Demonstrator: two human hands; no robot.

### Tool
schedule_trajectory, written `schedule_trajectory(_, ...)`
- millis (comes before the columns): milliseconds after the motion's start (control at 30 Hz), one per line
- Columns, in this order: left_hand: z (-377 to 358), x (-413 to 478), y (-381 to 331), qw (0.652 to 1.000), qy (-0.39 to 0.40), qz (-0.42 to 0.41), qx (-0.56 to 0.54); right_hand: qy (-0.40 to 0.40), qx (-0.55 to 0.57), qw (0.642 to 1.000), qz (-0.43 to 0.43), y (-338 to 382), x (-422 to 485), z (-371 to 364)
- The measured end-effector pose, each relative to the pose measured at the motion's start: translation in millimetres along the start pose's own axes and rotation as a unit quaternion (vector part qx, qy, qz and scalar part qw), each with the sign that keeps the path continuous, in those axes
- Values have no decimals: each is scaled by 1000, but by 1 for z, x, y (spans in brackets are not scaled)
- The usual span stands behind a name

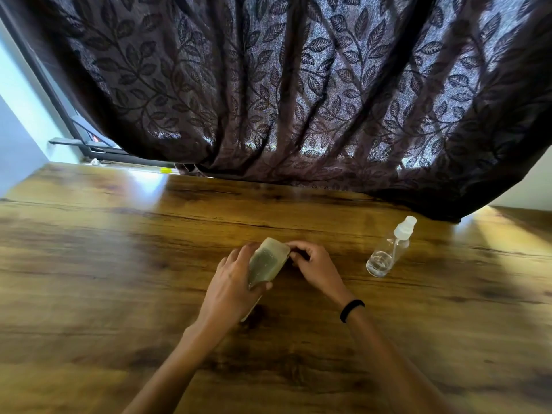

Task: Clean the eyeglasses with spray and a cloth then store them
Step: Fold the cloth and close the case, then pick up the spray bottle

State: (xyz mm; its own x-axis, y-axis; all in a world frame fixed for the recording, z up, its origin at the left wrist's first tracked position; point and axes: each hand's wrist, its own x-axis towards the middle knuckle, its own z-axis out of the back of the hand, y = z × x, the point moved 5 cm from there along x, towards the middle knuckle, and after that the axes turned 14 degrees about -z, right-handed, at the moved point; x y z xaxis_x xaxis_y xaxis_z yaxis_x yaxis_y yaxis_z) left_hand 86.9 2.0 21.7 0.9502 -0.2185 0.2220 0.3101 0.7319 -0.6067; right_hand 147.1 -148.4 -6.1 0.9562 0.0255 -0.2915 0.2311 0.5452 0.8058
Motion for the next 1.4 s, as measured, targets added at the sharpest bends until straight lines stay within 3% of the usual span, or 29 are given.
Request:
schedule_trajectory(233, -4, 2, 1, 998, 18, -4, 58, -34, 7, 999, 16, 2, -3, 0)
schedule_trajectory(667, 3, 8, 15, 996, 52, 70, -13, -69, 7, 995, 74, 0, -23, 18)
schedule_trajectory(900, 8, 8, 12, 997, 44, 63, 3, -81, 29, 993, 83, -3, -35, 24)
schedule_trajectory(1033, 14, 16, -7, 1000, -4, 7, 22, -159, 52, 980, 106, -5, -50, 44)
schedule_trajectory(1167, 2, 34, -43, 996, -22, -84, -7, -290, 112, 940, 141, -8, -70, 80)
schedule_trajectory(1300, -31, 52, -79, 984, 21, -139, -112, -426, 150, 880, 144, -23, -85, 112)
schedule_trajectory(1400, -60, 62, -105, 968, 83, -168, -167, -441, 218, 863, 112, -41, -86, 124)
